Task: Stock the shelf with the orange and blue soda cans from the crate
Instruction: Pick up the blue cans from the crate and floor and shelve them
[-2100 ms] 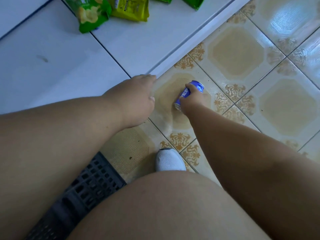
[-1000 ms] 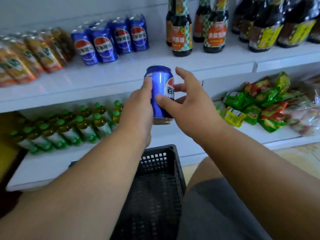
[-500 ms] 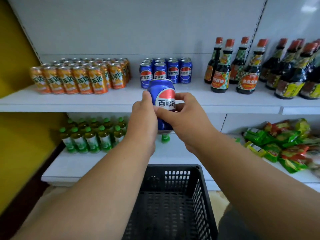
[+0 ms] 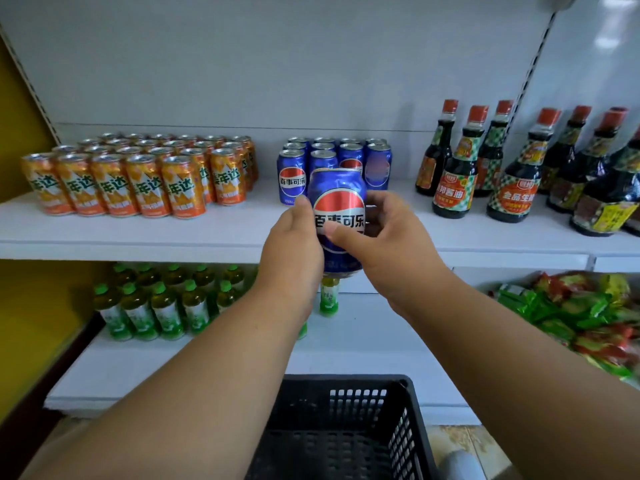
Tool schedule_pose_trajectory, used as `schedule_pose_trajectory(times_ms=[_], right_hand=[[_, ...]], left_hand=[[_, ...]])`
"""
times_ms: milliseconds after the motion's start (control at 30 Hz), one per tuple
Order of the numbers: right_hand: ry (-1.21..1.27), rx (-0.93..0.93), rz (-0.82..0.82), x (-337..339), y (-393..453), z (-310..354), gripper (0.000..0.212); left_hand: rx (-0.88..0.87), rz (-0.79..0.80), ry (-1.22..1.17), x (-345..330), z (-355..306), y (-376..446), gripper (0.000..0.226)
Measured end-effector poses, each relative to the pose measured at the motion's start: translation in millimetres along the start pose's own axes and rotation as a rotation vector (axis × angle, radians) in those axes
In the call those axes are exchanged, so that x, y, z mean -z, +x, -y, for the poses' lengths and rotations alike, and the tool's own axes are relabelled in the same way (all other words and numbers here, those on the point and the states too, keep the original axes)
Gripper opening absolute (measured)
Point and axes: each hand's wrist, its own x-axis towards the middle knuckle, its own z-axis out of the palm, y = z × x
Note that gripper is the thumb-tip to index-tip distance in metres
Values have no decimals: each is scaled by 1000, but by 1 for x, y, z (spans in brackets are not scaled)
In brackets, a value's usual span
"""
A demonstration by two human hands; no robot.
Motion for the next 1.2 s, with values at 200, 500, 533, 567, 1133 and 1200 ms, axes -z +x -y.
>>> schedule_pose_trajectory(times_ms=[200, 500, 533, 567, 1133, 1200], right_hand=[[-85, 73, -65, 8, 58, -20, 58], [-223, 88, -112, 17, 144, -61, 69], [-227, 90, -121, 18, 151, -67, 69], [-231, 98, -134, 19, 156, -72, 68], [-343, 78, -178, -1, 228, -121, 65], [-379, 62, -194, -2, 234, -121, 63]], left_hand=[[-273, 127, 411, -6, 8, 51, 36], [-446, 259, 754, -48, 35, 136, 47], [-458, 242, 753, -55, 38, 144, 49], [-472, 215, 763, -60, 40, 150, 48], [-407, 57, 728, -83, 91, 219, 46], [-407, 112, 708, -83, 92, 219, 45]])
